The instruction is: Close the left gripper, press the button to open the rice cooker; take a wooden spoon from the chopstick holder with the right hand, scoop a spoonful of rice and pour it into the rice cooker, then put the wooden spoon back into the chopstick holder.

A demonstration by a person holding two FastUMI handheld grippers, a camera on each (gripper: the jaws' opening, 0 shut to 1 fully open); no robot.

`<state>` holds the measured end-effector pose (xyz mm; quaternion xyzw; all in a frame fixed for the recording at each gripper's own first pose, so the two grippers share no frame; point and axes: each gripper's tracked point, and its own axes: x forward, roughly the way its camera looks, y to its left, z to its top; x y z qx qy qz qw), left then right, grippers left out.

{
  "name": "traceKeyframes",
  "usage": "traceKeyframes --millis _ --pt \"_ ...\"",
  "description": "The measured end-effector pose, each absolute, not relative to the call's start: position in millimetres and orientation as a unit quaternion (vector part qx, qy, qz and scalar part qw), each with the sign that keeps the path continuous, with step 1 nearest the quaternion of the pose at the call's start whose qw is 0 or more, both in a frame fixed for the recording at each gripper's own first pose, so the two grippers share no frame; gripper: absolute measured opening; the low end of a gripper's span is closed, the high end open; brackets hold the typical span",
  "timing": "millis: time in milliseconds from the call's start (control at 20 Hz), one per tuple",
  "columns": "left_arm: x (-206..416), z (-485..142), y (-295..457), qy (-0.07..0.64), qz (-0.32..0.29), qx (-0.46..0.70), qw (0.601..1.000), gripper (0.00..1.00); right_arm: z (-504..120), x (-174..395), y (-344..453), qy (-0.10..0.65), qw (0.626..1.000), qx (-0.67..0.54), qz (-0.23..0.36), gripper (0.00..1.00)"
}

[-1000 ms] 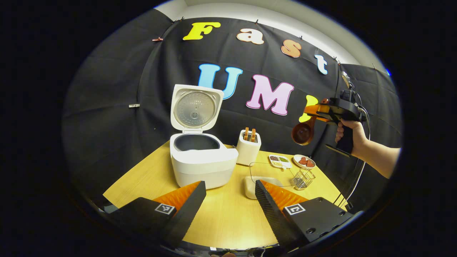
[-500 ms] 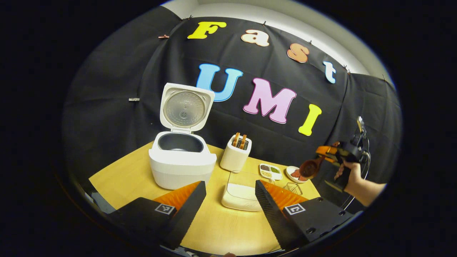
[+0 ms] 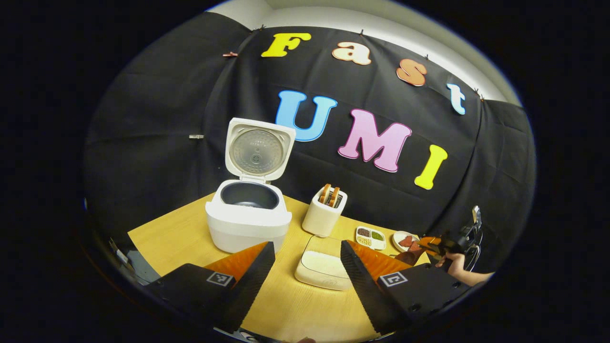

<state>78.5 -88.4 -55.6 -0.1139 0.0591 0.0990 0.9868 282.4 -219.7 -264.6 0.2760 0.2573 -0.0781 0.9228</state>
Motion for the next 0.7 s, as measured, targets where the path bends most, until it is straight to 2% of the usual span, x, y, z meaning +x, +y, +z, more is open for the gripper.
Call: traceKeyframes --millis 350,500,550,650,700 --pt "79 -47 -78 0.054 0.126 -0.092 0.986 0.96 -310 286 -203 0.292 0.929 0.215 -0.072 0.18" --pt "79 -41 -66 0.047 0.130 -0.093 0.986 0.96 -310 287 -199 0.292 0.932 0.202 -0.067 0.22" --pt "80 -39 -61 0.045 0.130 -0.095 0.986 0.96 -306 286 -197 0.287 0.935 0.198 -0.067 0.17" --pt "81 -34 -50 0.040 0.128 -0.095 0.986 0.96 -297 281 -196 0.280 0.938 0.190 -0.072 0.46" --pt "82 -32 -43 0.037 0.127 -0.092 0.987 0.96 -286 276 -199 0.275 0.941 0.182 -0.077 0.73"
